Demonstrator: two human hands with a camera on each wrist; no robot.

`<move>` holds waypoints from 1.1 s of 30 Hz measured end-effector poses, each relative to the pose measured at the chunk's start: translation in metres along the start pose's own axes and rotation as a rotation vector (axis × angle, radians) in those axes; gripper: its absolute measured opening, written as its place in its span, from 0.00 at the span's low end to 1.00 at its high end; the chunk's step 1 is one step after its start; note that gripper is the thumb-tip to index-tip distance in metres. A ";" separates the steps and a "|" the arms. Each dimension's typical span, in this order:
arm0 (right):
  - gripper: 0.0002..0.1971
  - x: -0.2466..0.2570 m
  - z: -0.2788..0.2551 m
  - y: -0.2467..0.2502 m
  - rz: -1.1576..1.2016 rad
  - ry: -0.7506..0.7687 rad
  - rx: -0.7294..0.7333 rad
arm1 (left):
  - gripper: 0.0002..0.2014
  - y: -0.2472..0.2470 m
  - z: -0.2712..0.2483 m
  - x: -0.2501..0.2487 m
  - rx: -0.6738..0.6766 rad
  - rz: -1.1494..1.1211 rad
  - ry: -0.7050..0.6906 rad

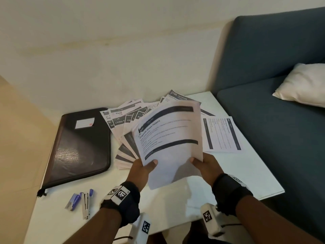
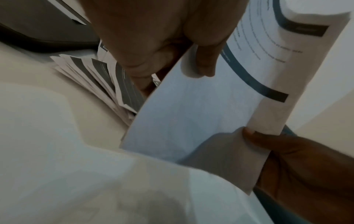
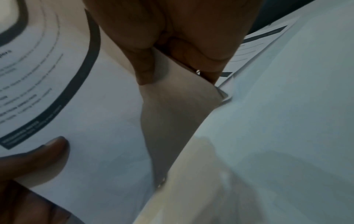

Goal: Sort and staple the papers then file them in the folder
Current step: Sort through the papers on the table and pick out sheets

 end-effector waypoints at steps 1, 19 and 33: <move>0.07 0.006 -0.001 0.000 0.027 0.004 -0.004 | 0.08 0.002 0.002 -0.003 -0.047 -0.024 0.003; 0.16 0.043 -0.014 -0.026 0.178 0.088 0.056 | 0.16 0.030 0.013 -0.016 -0.219 -0.113 0.018; 0.38 0.009 0.098 -0.032 -1.196 0.123 -0.099 | 0.08 0.110 0.043 -0.007 -0.481 0.104 0.009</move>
Point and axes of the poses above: each hand's wrist, its own z-axis towards the middle knuckle, its own y-axis out of the back of the hand, x = y × z, the point moved 2 cm from there along z, towards the middle knuckle, and after that the axes turned 10 degrees about -y, right-handed, at the moved point
